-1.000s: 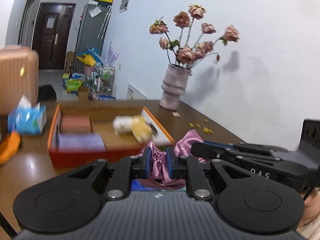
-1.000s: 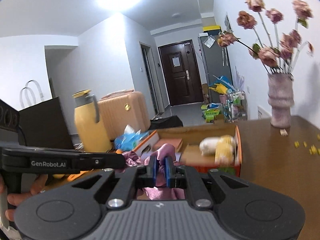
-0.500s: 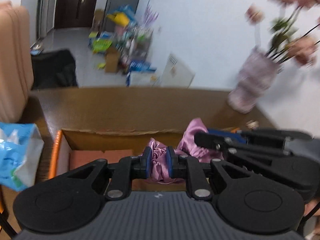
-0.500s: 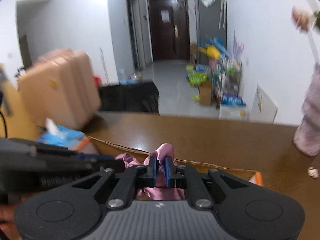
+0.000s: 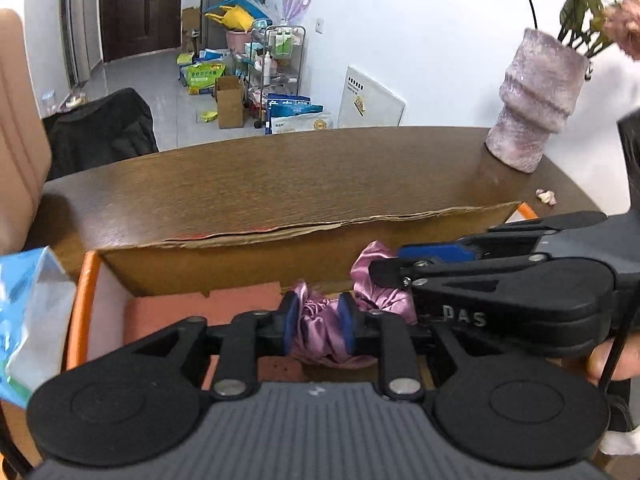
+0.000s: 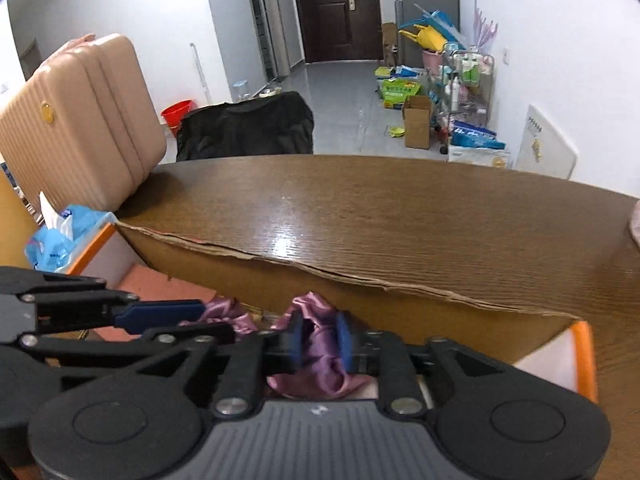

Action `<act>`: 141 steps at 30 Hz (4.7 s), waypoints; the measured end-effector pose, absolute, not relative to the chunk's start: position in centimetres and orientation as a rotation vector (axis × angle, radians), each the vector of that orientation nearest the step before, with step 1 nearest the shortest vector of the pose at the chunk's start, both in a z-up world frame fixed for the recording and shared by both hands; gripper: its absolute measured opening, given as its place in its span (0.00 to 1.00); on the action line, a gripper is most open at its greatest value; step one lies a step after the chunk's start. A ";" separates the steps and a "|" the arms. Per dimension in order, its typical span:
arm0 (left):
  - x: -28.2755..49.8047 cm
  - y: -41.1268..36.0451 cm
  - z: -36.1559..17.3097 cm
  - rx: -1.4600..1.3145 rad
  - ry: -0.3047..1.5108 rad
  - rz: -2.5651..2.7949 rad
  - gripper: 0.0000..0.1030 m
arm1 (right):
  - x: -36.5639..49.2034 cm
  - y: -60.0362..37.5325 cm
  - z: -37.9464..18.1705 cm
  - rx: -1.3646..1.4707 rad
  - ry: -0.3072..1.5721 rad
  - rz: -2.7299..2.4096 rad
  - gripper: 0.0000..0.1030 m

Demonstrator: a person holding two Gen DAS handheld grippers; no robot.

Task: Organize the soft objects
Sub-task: 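Carry the pink bow into the cardboard box and open both tools, then move both tools back to the pile toward the pink fuzzy towel, then grasp the pink fuzzy towel with both tools together, then carry the pink towel into the box beside the sponge and open both tools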

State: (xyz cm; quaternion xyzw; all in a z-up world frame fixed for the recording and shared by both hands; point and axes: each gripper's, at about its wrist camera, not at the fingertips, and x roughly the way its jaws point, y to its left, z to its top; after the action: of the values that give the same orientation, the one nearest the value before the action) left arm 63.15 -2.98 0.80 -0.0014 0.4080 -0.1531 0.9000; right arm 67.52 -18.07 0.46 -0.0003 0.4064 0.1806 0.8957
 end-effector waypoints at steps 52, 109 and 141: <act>14.4 0.2 -1.8 -0.003 0.631 -0.181 0.48 | 13.2 -25.7 -1.9 0.233 0.514 0.402 0.71; 19.7 -1.0 -0.5 -0.259 0.724 -0.421 0.16 | 19.2 -25.1 -2.3 0.394 0.625 0.548 0.23; 56.9 0.9 0.6 0.208 0.903 -0.156 0.21 | 62.3 -12.9 -1.6 0.305 1.085 0.519 0.31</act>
State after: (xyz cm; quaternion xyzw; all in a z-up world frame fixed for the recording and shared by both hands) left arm 56.90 0.89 0.59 0.1004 0.4350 -0.0749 0.8917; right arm 62.33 -12.85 -1.58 0.1428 0.5083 0.2431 0.8137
